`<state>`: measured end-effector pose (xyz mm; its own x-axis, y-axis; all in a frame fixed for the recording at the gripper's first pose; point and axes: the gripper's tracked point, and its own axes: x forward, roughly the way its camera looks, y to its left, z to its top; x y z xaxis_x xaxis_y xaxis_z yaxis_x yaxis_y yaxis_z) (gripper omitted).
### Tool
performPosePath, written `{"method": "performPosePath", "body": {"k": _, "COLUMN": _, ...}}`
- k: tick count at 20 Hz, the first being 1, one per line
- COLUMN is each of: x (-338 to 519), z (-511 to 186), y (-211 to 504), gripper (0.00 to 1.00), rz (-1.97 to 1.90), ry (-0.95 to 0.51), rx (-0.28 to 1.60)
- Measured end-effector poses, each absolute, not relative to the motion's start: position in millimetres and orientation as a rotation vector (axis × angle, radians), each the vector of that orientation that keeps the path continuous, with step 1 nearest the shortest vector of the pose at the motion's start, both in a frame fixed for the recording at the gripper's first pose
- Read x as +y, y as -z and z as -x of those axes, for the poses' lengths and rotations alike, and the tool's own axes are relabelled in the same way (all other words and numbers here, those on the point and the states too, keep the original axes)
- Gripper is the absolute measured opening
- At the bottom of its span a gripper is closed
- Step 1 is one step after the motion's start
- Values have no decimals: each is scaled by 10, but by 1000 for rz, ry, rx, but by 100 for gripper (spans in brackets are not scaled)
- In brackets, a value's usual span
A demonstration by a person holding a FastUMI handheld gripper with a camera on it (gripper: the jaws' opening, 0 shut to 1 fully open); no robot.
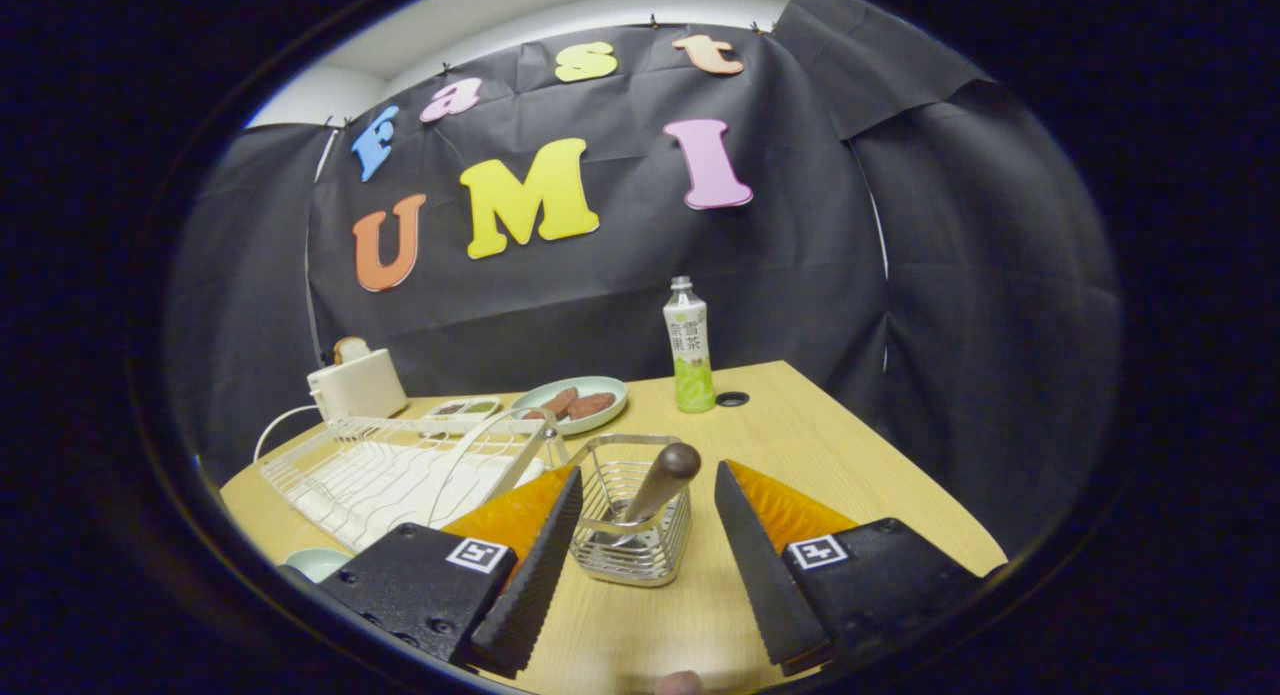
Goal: Take the plate from the dish rack, then take the spoon from the basket and place it into the plate.
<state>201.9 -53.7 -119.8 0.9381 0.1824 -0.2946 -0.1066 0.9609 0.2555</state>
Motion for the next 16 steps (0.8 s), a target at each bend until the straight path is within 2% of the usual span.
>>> {"method": "performPosePath", "body": {"k": 1, "x": -512, "z": -2041, "y": 1194, "gripper": 85, "rz": -244, "ry": -155, "rx": 325}}
{"method": "performPosePath", "body": {"k": 6, "x": -490, "z": -2071, "y": 1203, "gripper": 41, "rz": -259, "ry": -157, "rx": 345}}
{"method": "performPosePath", "body": {"k": 7, "x": -495, "z": -2063, "y": 1223, "gripper": 35, "rz": -261, "ry": -156, "rx": 354}}
{"method": "performPosePath", "body": {"k": 8, "x": -452, "z": -2036, "y": 1184, "gripper": 23, "rz": -270, "ry": -179, "rx": 362}}
{"method": "performPosePath", "body": {"k": 14, "x": -401, "z": -2052, "y": 1017, "gripper": 9, "rz": -255, "ry": -200, "rx": 373}}
{"method": "performPosePath", "body": {"k": 16, "x": -449, "z": -2060, "y": 853, "gripper": 8, "rz": -249, "ry": -194, "rx": 353}}
